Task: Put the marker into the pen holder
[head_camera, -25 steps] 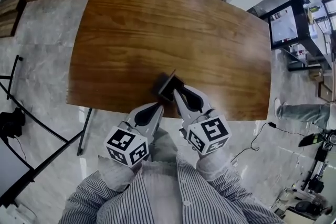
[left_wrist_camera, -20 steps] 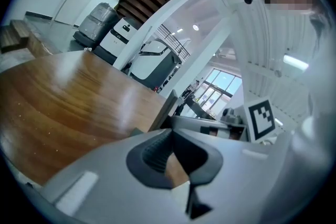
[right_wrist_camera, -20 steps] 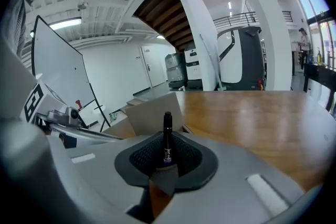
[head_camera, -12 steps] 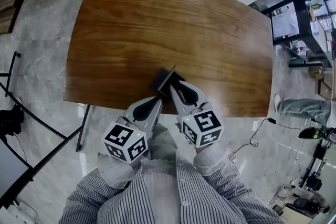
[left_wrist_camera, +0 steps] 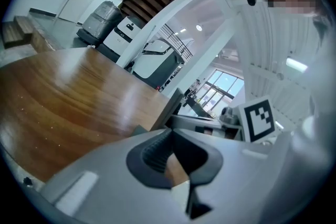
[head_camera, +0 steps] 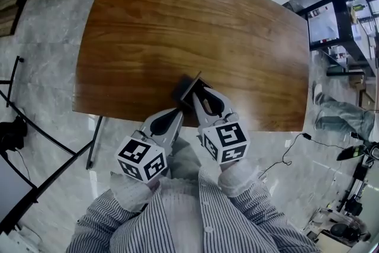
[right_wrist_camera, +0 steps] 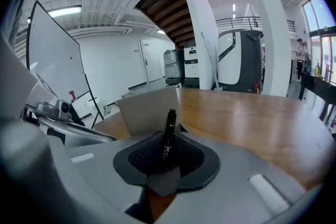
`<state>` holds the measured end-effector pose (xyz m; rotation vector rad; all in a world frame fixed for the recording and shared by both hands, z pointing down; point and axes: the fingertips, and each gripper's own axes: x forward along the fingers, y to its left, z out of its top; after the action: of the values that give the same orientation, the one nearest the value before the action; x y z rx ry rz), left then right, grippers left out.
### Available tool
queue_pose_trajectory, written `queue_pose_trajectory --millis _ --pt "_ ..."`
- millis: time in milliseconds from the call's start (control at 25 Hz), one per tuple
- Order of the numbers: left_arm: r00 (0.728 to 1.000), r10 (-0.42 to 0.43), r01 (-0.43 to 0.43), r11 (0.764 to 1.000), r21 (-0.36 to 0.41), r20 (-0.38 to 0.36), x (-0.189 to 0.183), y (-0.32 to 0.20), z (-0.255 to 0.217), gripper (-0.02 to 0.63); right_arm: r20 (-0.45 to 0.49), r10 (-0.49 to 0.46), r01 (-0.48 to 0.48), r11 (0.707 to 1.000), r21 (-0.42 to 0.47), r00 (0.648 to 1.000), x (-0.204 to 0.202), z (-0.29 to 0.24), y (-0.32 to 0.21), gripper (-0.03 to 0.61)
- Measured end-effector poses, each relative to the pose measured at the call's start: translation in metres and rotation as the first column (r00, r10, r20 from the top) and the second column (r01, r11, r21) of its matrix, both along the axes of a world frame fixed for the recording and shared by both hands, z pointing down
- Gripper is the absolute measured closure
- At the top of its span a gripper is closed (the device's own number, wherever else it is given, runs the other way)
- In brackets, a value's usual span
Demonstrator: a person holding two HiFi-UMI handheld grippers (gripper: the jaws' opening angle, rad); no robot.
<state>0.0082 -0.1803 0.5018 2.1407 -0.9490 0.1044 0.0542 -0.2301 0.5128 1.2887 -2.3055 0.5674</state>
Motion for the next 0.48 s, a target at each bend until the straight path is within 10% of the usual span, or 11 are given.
queue_pose_trajectory --millis 480 --pt "1.0 -0.026 0.026 1.0 0.006 -0.006 -0.016 -0.011 -0.003 0.606 0.015 0.019 -0.019 1.0 0.015 1.0 0.0 -0.01 -0.001 0.465"
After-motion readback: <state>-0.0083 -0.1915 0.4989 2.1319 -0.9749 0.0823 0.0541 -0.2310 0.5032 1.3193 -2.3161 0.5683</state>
